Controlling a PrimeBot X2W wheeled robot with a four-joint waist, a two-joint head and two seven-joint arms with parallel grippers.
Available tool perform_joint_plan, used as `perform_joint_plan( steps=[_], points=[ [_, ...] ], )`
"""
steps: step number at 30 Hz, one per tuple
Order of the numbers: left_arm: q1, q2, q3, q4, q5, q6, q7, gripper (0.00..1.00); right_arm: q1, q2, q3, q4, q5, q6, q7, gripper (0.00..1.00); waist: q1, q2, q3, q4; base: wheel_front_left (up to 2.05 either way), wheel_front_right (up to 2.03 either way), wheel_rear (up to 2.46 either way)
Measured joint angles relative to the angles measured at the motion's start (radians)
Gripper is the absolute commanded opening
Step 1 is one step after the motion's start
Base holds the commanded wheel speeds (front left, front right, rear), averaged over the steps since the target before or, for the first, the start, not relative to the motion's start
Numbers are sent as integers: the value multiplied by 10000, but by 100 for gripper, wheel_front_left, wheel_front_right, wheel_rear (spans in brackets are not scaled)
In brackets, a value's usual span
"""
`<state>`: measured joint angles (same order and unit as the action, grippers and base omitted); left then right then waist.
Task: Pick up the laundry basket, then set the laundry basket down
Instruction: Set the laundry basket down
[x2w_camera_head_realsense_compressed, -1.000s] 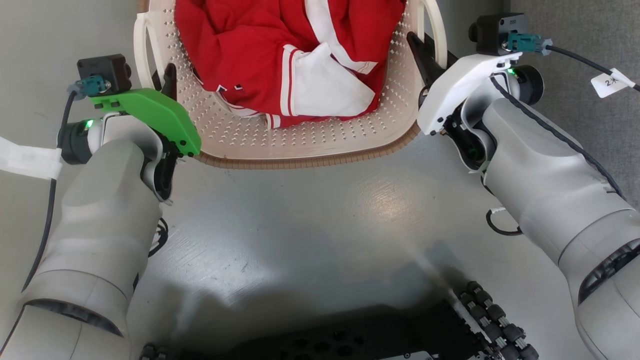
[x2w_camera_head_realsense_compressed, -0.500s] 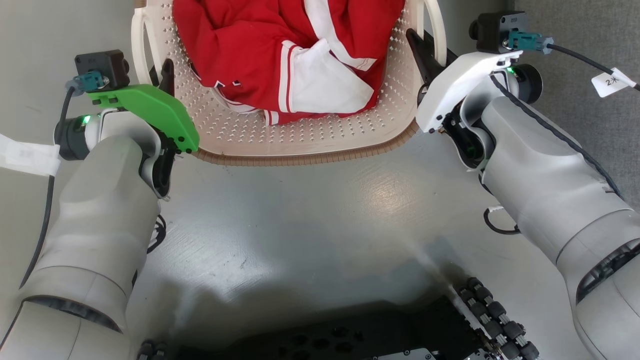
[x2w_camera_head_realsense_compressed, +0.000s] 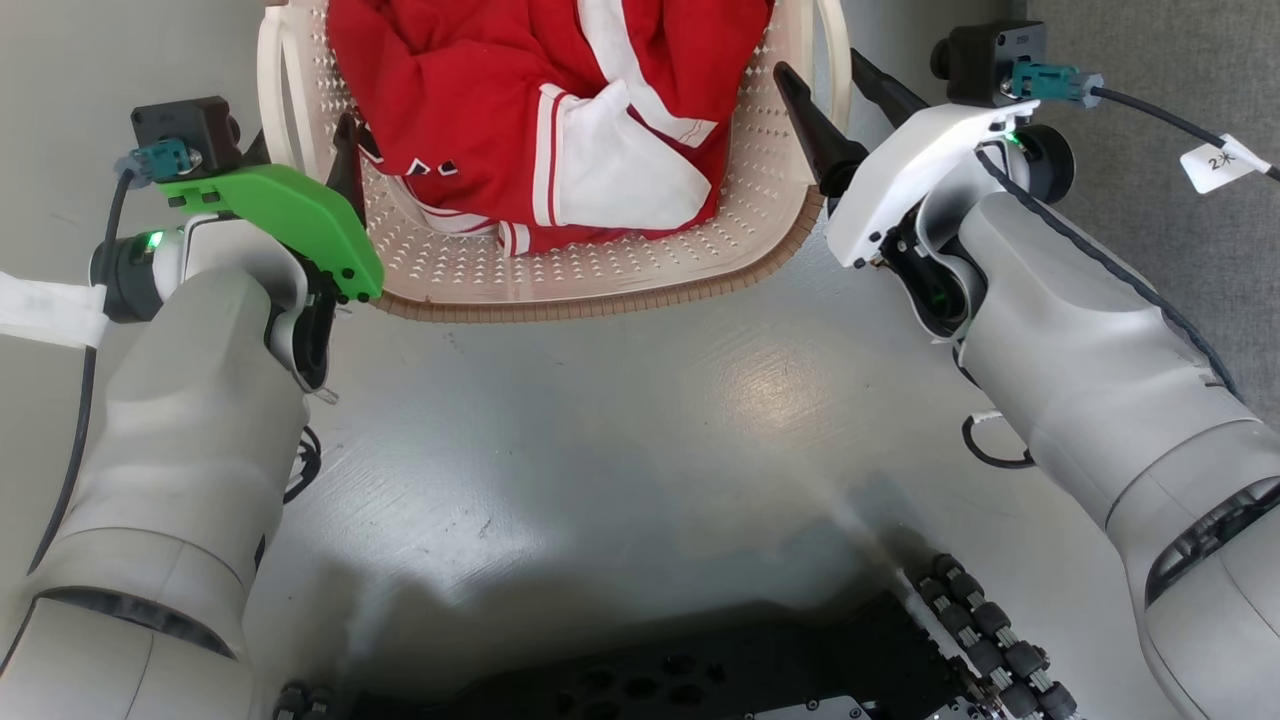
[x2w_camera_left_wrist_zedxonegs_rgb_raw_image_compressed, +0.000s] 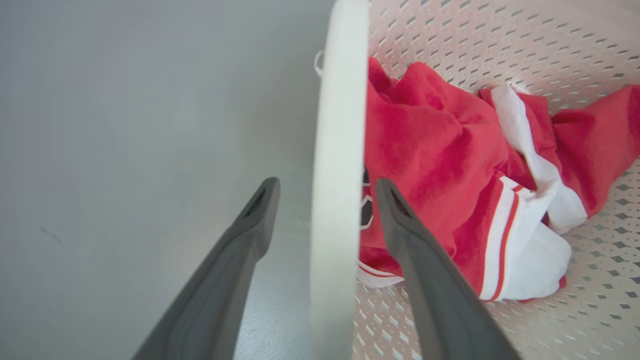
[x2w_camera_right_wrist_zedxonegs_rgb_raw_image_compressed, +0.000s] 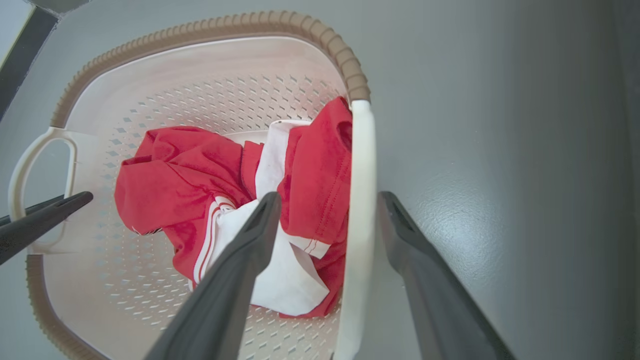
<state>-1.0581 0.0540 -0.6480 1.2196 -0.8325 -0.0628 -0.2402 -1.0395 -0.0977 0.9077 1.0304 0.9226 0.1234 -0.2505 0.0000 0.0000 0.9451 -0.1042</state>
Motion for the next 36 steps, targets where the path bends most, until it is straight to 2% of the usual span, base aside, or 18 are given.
perform_joint_plan(
  steps=[12,25,36],
  points=[
    [12,0,-79,167,15,-82,-31,100,211,36,-171,155,-176,2,0,100,0,0,-283,-23,0,0,0],
    [779,46,-58,232,27,-267,-86,100,905,35,-811,-79,-399,2,0,100,0,0,-1399,-146,0,0,0],
    [1393,199,360,-938,77,-385,-88,100,1744,-211,-1490,-690,-844,2,-2,100,0,0,-2729,-169,0,0,0]
  ],
)
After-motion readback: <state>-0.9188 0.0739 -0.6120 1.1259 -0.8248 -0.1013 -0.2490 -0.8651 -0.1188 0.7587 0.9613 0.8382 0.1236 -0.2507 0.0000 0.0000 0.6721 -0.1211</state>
